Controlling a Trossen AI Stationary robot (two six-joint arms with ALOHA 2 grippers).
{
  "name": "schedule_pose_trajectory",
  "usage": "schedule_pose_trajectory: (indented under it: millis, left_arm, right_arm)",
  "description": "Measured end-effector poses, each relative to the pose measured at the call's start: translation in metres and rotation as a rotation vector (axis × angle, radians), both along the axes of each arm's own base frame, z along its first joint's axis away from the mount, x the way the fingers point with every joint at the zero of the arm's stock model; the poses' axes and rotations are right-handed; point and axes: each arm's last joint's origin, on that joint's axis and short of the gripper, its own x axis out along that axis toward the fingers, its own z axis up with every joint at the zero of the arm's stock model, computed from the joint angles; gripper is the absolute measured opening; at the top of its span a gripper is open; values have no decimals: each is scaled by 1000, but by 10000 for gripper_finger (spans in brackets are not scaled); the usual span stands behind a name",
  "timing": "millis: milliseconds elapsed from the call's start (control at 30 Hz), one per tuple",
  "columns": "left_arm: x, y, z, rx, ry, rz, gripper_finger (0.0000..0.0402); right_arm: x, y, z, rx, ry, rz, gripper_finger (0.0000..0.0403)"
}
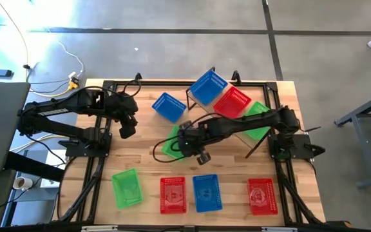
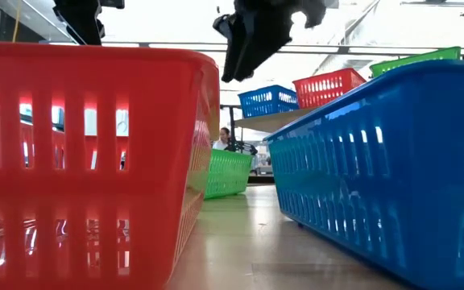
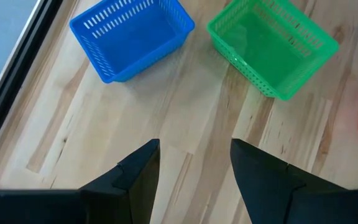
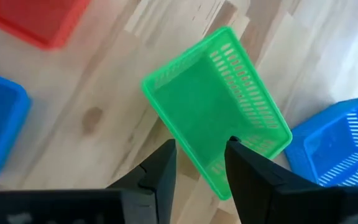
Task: Stack baskets on shelf by color
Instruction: Stack the top green basket on the green basket on the shelf
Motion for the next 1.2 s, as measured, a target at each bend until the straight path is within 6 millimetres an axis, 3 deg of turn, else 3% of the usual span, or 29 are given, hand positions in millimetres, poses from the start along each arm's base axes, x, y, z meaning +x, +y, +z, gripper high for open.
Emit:
schedule_pose_trajectory:
  millis: [500,967,1067,1200]
  left_arm:
    - [0,0,0,4,-2,-2,186]
    - [0,0,0,4,-2,-2,186]
    - [0,0,0,4,-2,-2,186]
    - [0,0,0,3,-2,-3,186]
  right_arm:
    - [20,1,-55,-75,141,131,124]
    - [30,-6,-97,-130,245,106,123]
    - [30,-8,-97,-137,249,100,109]
    - [30,-9,-96,-164,248,78,52]
